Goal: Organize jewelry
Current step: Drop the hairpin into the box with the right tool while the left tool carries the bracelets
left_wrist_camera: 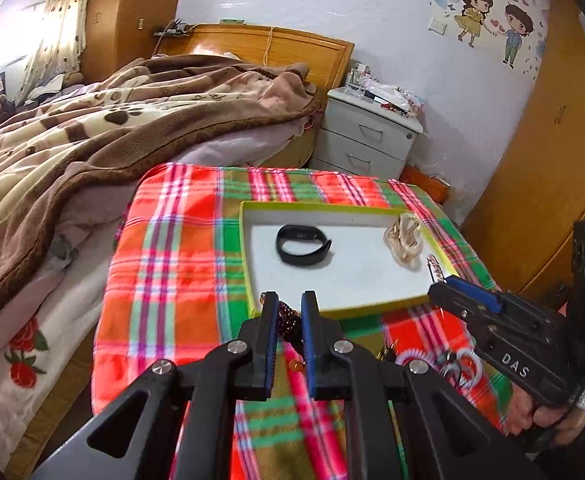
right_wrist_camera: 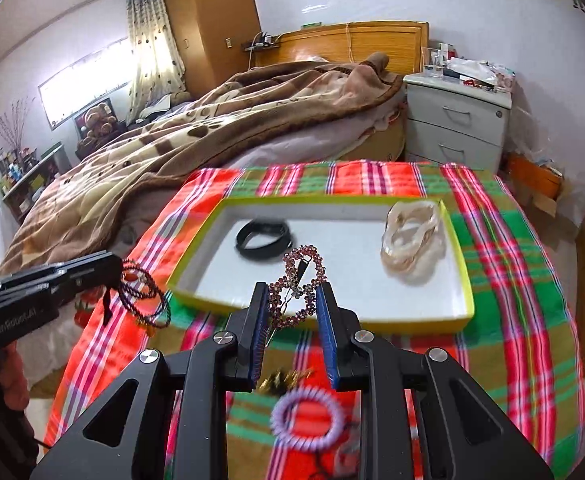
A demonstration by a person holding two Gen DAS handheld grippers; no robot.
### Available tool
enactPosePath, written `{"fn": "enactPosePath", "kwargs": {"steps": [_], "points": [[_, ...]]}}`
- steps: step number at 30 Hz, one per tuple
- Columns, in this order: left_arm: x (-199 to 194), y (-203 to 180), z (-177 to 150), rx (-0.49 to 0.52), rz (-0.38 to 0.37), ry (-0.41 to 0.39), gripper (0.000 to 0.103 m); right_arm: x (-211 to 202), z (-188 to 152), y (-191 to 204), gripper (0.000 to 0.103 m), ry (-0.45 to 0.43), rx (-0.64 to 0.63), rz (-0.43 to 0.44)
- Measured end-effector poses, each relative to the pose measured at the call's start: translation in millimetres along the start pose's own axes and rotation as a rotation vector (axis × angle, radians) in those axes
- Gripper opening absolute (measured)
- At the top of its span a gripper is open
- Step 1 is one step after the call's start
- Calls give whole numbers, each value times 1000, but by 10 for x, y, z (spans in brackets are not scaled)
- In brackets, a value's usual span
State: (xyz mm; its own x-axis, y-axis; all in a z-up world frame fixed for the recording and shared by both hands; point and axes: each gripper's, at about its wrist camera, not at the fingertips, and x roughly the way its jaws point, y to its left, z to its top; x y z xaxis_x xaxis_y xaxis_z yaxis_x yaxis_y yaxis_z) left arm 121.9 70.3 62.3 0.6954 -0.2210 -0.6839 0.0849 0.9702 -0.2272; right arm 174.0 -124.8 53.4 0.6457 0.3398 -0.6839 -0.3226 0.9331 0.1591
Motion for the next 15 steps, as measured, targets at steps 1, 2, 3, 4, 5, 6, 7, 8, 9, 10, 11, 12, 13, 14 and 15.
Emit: {"fn": "enactPosePath", "kwargs": {"steps": [1,2,3,4,5,6,7,8,9,10,11,12,13,14,15], "points": [[41,-25,32,7,-5,2,12,37,38,-17,25,4,-1,-5],[83,-45,66,11,-7,1,12,86,84,-33,25,10,-7,-8],[122,-55,94,9,-10,6,12,145,132,-55,25,17,-7,-10],[173,-74,133,7,-20,11,12,191,166,-84,25,23,-7,-11],[211,-84,161,6,-28,13,12,249,205,-102,25,31,-7,-10],[265,-93,200,2,-33,21,12,297,232,-127,25,39,-2,-10],[304,-103,227,3,-35,24,11,347,265,-159,25,45,2,-11],[346,-111,260,2,-38,21,10,386,289,-171,25,48,0,-12],[385,-114,287,-1,-37,27,9,421,307,-187,25,52,2,-9],[418,-116,318,-5,-41,29,9,459,330,-204,25,56,5,-7],[446,-123,349,-6,-47,23,9,504,359,-221,25,60,3,-9],[472,-129,371,-4,-50,22,9,538,381,-225,25,64,1,-13],[504,-131,391,-1,-52,23,9,575,393,-226,25,70,0,-19],[537,-122,404,-3,-50,25,9,595,409,-230,25,73,0,-19],[579,-101,408,-7,-47,36,9,617,416,-237,25,75,2,-15]]}}
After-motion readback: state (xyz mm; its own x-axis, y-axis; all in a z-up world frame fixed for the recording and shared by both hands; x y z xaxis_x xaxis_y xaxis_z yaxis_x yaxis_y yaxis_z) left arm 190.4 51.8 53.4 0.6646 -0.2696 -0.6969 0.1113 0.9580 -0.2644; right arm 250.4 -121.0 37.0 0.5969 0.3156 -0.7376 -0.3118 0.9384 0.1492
